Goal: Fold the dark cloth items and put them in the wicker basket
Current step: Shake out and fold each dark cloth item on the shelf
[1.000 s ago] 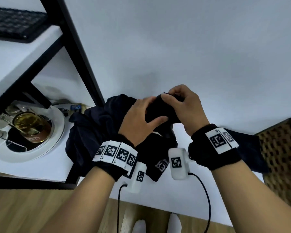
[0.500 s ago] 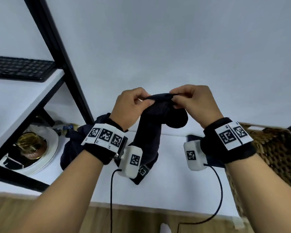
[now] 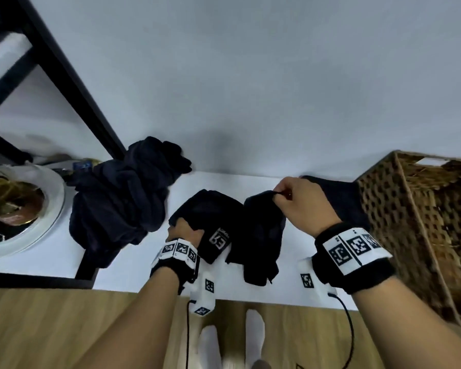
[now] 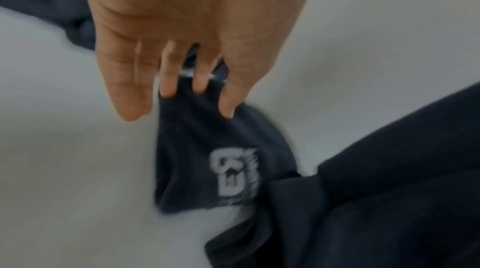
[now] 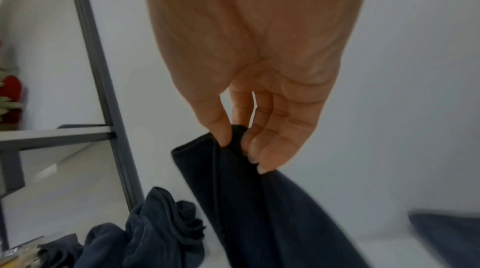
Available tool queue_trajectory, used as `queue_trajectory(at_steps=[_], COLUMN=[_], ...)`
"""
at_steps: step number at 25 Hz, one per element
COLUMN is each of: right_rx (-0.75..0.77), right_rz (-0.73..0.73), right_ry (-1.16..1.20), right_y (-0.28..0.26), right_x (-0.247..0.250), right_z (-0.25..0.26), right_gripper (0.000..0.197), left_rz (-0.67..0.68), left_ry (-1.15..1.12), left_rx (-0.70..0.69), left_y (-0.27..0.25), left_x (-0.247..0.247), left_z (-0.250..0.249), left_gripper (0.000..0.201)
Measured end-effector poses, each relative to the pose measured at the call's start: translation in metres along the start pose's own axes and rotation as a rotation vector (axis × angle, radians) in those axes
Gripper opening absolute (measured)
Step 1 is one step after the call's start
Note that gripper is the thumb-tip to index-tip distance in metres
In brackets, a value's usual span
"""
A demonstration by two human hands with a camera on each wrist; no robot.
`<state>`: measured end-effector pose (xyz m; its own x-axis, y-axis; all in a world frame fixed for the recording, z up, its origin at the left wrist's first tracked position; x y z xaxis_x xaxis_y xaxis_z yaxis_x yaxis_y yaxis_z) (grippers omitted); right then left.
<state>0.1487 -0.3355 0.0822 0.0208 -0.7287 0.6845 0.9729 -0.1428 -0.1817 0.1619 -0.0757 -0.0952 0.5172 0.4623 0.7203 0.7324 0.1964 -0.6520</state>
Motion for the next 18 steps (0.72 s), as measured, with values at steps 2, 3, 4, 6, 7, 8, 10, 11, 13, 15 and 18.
queue_trajectory(at_steps=[2,3,4,6,7,8,10,11,13,15,18], right_rx=[-0.04,-0.052,-0.056,-0.056,-0.057,-0.056,-0.052,-0.051,-0.04,-0.009,0.056], right_rz=[-0.006,-0.004,-0.003,0.027,0.04,0.049,0.057,0.062,0.071,0.066,0.029], right_ry=[0.051,0.064,0.067,0.056,0.054,0.056,0.066,0.072,0.069,0.049,0.059], right_y=[0.011,0.018,0.021,0.03,0.033,0.035,0.039,0.041,0.044,0.048,0.05], right_x=[-0.02,-0.028,-0.033,-0.047,-0.051,-0.053,-0.052,-0.052,-0.051,-0.052,-0.052], right_z=[-0.02,-0.029,-0.033,-0.037,-0.036,-0.033,-0.024,-0.018,-0.007,0.004,0.016], right_gripper=[0.009,0.009,0.009,0.01,0.011,0.011,0.011,0.011,0.012,0.01,0.006], left_rz=[-0.01,-0.045,-0.079,-0.135,-0.187,-0.251,-0.41,-0.501,-0.659,-0.762,-0.847], left_ry=[-0.165,-0.282,-0.388,-0.537,-0.581,-0.614,-0.64,-0.637,-0.644,-0.635,-0.617], left_rx=[0.156,0.191,0.207,0.221,0.195,0.127,-0.11,-0.218,-0.373,-0.393,-0.268], left_y=[0.01,0.015,0.016,0.019,0.015,0.01,-0.004,-0.013,-0.024,-0.015,0.017], left_x=[-0.023,-0.029,-0.029,-0.025,-0.012,0.01,0.075,0.113,0.182,0.235,0.271], left_z=[0.019,0.02,0.018,0.009,0.002,-0.008,-0.03,-0.035,-0.031,-0.006,0.049], left_gripper=[0.083,0.083,0.077,0.061,0.055,0.05,0.045,0.044,0.044,0.045,0.045])
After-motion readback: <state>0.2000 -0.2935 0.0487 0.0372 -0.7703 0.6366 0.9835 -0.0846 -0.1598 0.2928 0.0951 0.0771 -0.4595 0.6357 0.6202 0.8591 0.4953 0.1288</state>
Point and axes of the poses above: each hand's wrist, its own y-axis towards the middle knuckle, its own x-axis out of the back of the hand, z = x × y, the point moved 8 cm from there along y, towards the middle knuckle, and after that the axes turned 12 degrees about y, right-handed, at the moved point
